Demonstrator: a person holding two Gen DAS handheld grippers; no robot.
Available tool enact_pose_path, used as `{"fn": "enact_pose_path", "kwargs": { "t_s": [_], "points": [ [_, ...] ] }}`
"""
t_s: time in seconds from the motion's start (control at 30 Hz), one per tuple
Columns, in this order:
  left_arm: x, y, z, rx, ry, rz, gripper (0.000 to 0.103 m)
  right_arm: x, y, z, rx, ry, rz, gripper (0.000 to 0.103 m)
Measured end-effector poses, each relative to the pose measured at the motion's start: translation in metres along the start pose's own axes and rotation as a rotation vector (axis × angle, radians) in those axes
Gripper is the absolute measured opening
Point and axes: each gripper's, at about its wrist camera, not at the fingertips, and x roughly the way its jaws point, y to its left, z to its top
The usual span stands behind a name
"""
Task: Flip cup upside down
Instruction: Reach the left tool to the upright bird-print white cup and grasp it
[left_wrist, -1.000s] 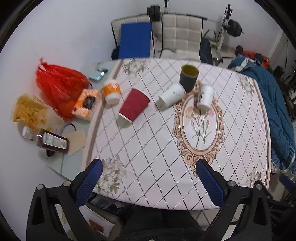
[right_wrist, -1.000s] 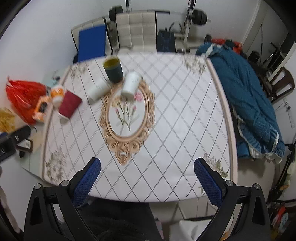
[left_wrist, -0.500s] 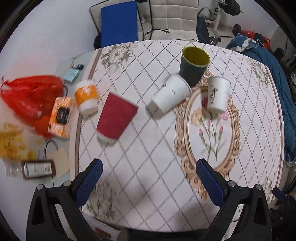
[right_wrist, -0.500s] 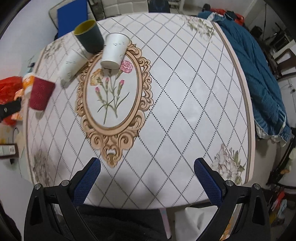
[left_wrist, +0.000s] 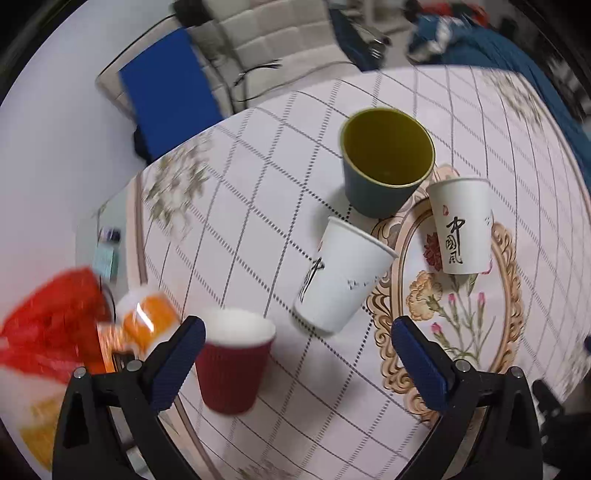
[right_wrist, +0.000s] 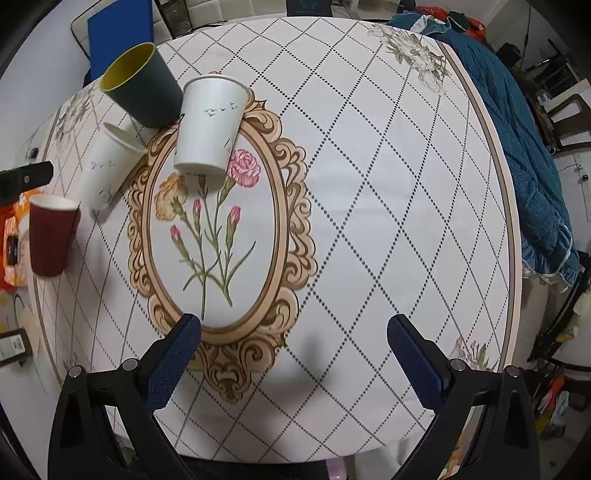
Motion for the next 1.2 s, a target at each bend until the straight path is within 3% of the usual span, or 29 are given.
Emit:
{"fn": "enact_pose_path", "kwargs": {
  "t_s": [0.3,0.47,0.73,0.87,1.0,1.2],
  "points": [
    [0.047,-0.021,0.025,0.224,0.073,0.023,0.103,0.02,0.003,0.013,0.032,0.035,0.009,0.102],
    [0.07,-0.029,0.034,0.263,0.123,0.006,0.103,0.028,0.004,0.014,0.043,0.056,0.012,0.102],
    [0.091,-0.039,0.042,0.292,0.124,-0.023,0.102,0.033,0.004,0.015,0.051,0.067,0.009,0.102],
    [0.098,-0.04,0.043,0.304,0.119,-0.044,0.093,0.034,0.004,0.019,0.054,0.073,0.002,0.102],
    [0.103,-0.043,0.043,0.307,0.133,-0.059,0.063,0.034,0.005,0.021,0.055,0.079,-0.005,0.102],
    [0.105,-0.044,0.041,0.298,0.117,-0.06,0.06,0.033,0.008,0.022,0.061,0.082,-0.011,0.102]
  ]
}}
